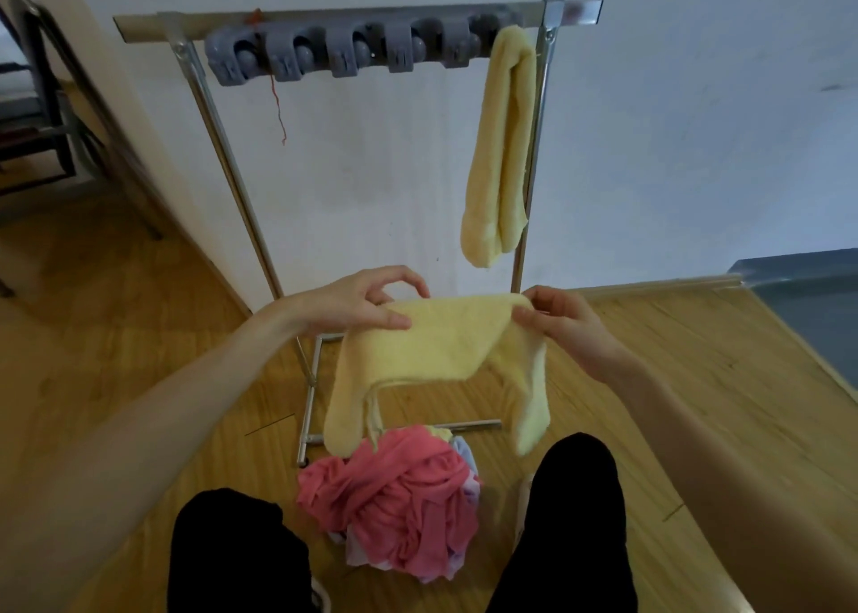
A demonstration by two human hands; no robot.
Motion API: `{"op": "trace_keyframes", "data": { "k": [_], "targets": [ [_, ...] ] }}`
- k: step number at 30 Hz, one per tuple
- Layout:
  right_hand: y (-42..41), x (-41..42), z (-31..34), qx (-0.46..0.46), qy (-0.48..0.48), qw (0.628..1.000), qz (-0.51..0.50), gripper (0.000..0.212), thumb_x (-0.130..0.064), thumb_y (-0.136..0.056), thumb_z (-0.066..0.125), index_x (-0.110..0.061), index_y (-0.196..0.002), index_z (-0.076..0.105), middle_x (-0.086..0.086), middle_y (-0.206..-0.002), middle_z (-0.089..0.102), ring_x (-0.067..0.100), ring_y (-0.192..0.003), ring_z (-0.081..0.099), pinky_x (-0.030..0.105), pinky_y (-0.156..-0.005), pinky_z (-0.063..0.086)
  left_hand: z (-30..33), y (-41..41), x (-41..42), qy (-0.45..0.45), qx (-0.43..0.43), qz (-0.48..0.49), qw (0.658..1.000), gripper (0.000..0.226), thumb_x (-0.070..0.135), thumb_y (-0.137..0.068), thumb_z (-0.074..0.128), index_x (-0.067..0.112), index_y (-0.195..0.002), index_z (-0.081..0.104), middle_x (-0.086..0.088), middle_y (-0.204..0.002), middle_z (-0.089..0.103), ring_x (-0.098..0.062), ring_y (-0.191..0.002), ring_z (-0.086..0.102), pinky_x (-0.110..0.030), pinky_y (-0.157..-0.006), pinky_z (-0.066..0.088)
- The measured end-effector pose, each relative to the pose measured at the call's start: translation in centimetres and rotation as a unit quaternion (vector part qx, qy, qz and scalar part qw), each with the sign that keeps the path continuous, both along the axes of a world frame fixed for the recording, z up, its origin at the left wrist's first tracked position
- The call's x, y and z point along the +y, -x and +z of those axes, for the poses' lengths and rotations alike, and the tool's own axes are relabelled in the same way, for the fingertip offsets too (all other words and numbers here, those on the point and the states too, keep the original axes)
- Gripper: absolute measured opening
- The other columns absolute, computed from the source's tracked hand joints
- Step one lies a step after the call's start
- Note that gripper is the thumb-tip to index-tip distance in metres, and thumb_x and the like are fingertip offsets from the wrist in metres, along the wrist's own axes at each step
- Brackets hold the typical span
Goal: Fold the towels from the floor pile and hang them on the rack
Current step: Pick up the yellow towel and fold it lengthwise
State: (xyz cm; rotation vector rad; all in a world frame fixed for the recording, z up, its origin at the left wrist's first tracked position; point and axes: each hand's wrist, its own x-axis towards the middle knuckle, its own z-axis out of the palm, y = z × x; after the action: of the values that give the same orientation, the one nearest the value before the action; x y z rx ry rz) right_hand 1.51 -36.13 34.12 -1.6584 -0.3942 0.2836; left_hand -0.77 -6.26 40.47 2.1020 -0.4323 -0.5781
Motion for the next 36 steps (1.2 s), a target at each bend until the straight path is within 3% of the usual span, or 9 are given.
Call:
{"op": "trace_keyframes", "data": {
  "k": [4, 8, 12, 17, 22, 25, 28, 32, 36],
  "targets": [
    [-1.5, -1.4, 1.6, -0.12, 0.069, 0.99, -0.018, 0.014, 0.004, -0.089, 0.057, -0.005, -0.096, 0.049, 0.01, -0.088, 0.057, 0.012, -0.078, 0.054, 0.021, -0.069, 0.046, 1.8, -2.3, -1.7, -0.065, -0.065, -0.08, 0.992, 0.017, 0.009, -0.091, 0.061, 0.022, -0.103, 0.062, 0.009, -0.102, 0.064, -0.006, -0.096, 0.061, -0.021, -0.082, 0.045],
    [-4.7, -1.6, 4.4, -0.238, 0.219, 0.946, 0.012, 0.031, 0.011, -0.086, 0.05, -0.017, -0.084, 0.063, -0.011, -0.088, 0.061, -0.002, -0.079, 0.056, 0.01, -0.075, 0.041, 4.5, -5.9, -3.3, -0.163, -0.149, -0.082, 0.972, 0.03, -0.001, -0.091, 0.054, 0.023, -0.089, 0.073, 0.011, -0.092, 0.068, 0.003, -0.09, 0.06, -0.012, -0.081, 0.041],
    [-8.8, -2.1, 8.0, -0.284, 0.332, 0.899, 0.032, 0.047, 0.007, -0.089, 0.042, -0.028, -0.09, 0.074, -0.008, -0.084, 0.067, 0.014, -0.074, 0.062, 0.027, -0.07, 0.049, 8.5, -9.0, -4.7, -0.247, -0.191, -0.069, 0.948, 0.027, 0.01, -0.094, 0.056, 0.026, -0.109, 0.072, 0.011, -0.106, 0.063, -0.003, -0.093, 0.056, -0.02, -0.085, 0.045],
    [-12.4, -3.5, 15.7, -0.371, 0.297, 0.877, -0.069, 0.041, 0.009, -0.087, 0.044, -0.017, -0.098, 0.074, -0.018, -0.072, 0.055, 0.002, -0.059, 0.049, 0.013, -0.062, 0.035, 14.7, -11.8, -5.8, -0.253, -0.25, -0.034, 0.934, 0.048, 0.025, -0.08, 0.074, 0.04, -0.123, 0.059, 0.02, -0.117, 0.05, -0.002, -0.097, 0.051, -0.018, -0.073, 0.043],
    [-14.9, -3.7, 21.8, -0.418, 0.243, 0.865, -0.137, 0.037, 0.009, -0.086, 0.046, -0.012, -0.102, 0.072, -0.021, -0.057, 0.05, -0.011, -0.059, 0.049, 0.008, -0.062, 0.03, 20.2, -14.5, -7.0, -0.224, -0.389, 0.049, 0.892, 0.053, 0.019, -0.074, 0.079, 0.034, -0.121, 0.062, 0.011, -0.118, 0.059, -0.01, -0.104, 0.056, -0.024, -0.083, 0.045],
    [-16.3, -3.6, 24.1, -0.449, 0.257, 0.843, -0.147, 0.025, -0.006, -0.087, 0.061, -0.011, -0.11, 0.07, -0.017, -0.08, 0.06, -0.01, -0.073, 0.051, 0.005, -0.071, 0.032, 21.6, -15.7, -7.8, -0.218, -0.483, 0.093, 0.843, 0.052, 0.014, -0.075, 0.073, 0.025, -0.124, 0.062, 0.004, -0.127, 0.06, -0.013, -0.112, 0.054, -0.022, -0.088, 0.039],
    [-18.3, -3.6, 25.1, -0.475, 0.32, 0.806, -0.151, 0.044, -0.02, -0.078, 0.075, -0.017, -0.121, 0.063, 0.004, -0.115, 0.061, 0.014, -0.101, 0.053, 0.02, -0.086, 0.036, 21.3, -17.1, -8.5, -0.221, -0.545, 0.149, 0.795, 0.053, 0.005, -0.077, 0.065, 0.019, -0.128, 0.06, -0.005, -0.127, 0.06, -0.024, -0.114, 0.055, -0.025, -0.087, 0.039],
    [-21.1, -3.5, 24.3, -0.517, 0.388, 0.748, -0.153, 0.049, -0.001, -0.081, 0.061, -0.014, -0.128, 0.056, 0.007, -0.129, 0.051, 0.024, -0.111, 0.052, 0.022, -0.085, 0.037, 19.8, -18.2, -9.9, -0.283, -0.563, 0.194, 0.752, 0.055, 0.004, -0.078, 0.06, 0.019, -0.13, 0.054, -0.012, -0.106, 0.052, -0.034, -0.096, 0.055, -0.039, -0.073, 0.043],
    [-22.5, -3.2, 23.0, -0.563, 0.367, 0.711, -0.204, 0.047, 0.008, -0.082, 0.045, -0.006, -0.126, 0.056, 0.013, -0.131, 0.051, 0.031, -0.116, 0.051, 0.031, -0.094, 0.041, 18.5, -19.0, -11.6, -0.334, -0.597, 0.233, 0.691, 0.038, -0.002, -0.08, 0.059, 0.007, -0.116, 0.053, -0.012, -0.098, 0.044, -0.026, -0.074, 0.039, -0.037, -0.059, 0.033]
  ]
}}
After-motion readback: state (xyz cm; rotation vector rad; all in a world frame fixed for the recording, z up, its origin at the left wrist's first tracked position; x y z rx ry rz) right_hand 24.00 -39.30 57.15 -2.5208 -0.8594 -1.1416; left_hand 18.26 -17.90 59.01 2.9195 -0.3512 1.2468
